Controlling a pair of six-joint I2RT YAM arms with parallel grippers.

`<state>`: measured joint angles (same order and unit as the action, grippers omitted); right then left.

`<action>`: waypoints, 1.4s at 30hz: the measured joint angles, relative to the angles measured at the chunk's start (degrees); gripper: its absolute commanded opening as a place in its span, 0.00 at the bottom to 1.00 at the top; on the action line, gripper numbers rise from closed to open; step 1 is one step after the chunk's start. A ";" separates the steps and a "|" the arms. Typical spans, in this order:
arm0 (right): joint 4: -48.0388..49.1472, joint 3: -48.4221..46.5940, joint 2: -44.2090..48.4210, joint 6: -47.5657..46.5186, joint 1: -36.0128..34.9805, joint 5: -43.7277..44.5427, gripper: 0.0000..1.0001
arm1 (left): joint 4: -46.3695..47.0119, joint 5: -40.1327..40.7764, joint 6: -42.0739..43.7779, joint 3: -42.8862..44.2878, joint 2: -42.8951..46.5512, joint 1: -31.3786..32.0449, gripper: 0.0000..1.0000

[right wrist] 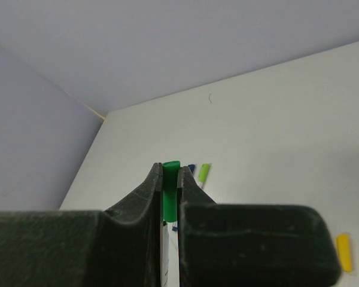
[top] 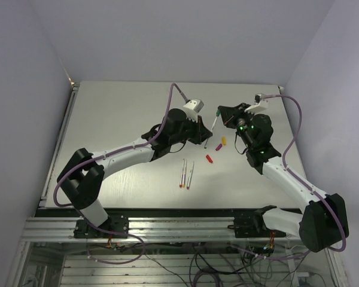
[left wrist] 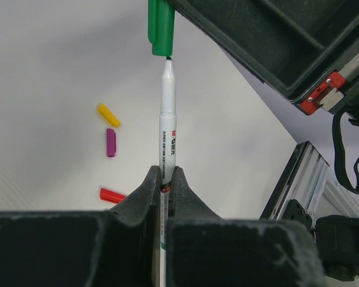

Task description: Insert the pens into the pen caps

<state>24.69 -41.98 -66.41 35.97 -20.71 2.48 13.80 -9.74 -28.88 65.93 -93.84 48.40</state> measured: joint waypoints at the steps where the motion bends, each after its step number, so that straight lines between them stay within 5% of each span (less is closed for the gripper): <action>1: 0.13 0.00 -0.04 0.00 0.00 0.11 0.00 | 0.00 0.00 0.02 0.00 -0.07 0.00 0.07; 42: 1.11 -0.02 -0.31 0.09 -0.02 -0.17 0.00 | 1.03 0.72 0.39 0.00 -1.31 0.00 0.07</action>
<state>25.80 -42.00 -66.72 36.05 -20.73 2.31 14.83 -9.02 -28.49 65.93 -95.15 48.40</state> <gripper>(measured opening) 0.045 0.099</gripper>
